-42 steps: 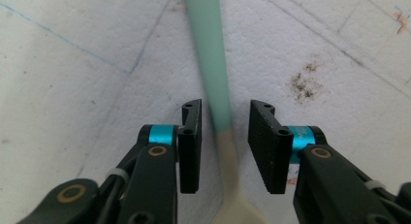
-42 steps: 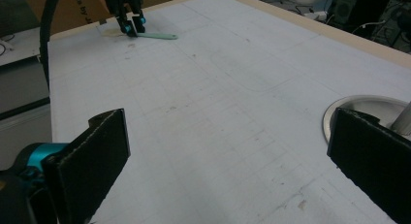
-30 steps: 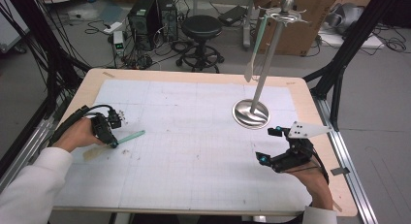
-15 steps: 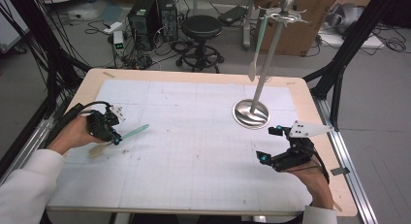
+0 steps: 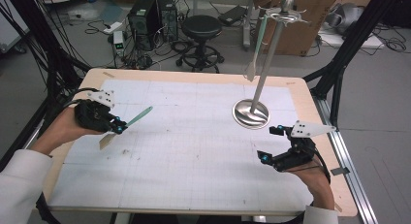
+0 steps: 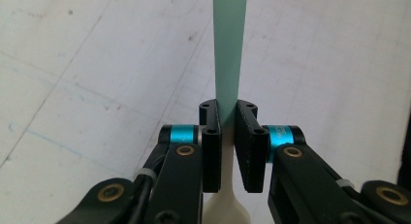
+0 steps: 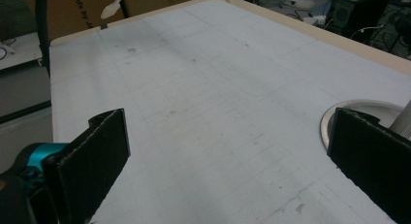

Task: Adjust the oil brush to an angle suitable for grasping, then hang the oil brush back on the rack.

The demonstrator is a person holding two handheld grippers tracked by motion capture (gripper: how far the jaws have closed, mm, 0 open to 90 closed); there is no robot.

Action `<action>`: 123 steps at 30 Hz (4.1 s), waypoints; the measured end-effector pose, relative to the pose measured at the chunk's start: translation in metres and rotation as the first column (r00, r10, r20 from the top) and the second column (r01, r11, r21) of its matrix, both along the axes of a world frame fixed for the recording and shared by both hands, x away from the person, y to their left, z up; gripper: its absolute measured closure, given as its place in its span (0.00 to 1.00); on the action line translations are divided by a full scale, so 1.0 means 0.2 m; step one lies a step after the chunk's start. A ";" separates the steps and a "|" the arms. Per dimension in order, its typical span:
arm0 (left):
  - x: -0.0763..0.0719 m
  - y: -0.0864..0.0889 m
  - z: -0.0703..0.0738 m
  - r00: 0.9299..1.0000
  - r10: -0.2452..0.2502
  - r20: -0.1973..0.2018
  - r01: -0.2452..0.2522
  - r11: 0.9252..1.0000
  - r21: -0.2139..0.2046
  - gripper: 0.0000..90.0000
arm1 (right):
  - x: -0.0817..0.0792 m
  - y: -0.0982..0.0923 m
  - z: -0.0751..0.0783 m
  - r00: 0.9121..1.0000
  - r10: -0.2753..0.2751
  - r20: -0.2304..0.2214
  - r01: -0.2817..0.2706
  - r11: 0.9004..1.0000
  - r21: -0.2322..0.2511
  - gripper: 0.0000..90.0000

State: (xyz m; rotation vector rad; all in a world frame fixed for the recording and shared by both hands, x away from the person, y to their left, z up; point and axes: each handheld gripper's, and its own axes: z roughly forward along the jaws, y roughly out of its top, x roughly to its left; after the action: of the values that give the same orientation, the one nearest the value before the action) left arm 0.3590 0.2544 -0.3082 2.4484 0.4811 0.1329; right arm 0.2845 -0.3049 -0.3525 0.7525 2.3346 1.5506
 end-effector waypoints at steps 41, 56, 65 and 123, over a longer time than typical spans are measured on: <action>-0.09 -0.44 0.28 0.985 -0.055 0.162 0.110 0.929 -0.352 0.91 | -0.02 -0.03 0.01 1.000 -0.015 -0.001 0.015 1.000 0.004 0.00; -0.01 -0.44 0.29 0.987 -0.004 0.163 0.064 0.929 -0.366 0.91 | 0.00 -0.02 0.00 1.000 -0.012 -0.002 0.012 1.000 0.002 0.00; -0.01 -0.45 0.29 0.984 0.026 0.178 0.045 0.922 -0.383 0.91 | 0.01 -0.01 0.00 1.000 -0.007 -0.001 0.007 1.000 -0.001 0.00; 0.02 -0.53 0.33 0.982 0.045 0.181 0.034 0.911 -0.411 0.91 | 0.17 0.29 0.48 0.985 0.168 0.024 -0.166 0.984 -0.067 0.00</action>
State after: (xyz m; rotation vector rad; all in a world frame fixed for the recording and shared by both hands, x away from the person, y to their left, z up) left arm 0.3623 0.1494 -0.2428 1.9955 0.3864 0.2357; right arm 0.3181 -0.2475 -0.2569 0.5264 2.4681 1.5314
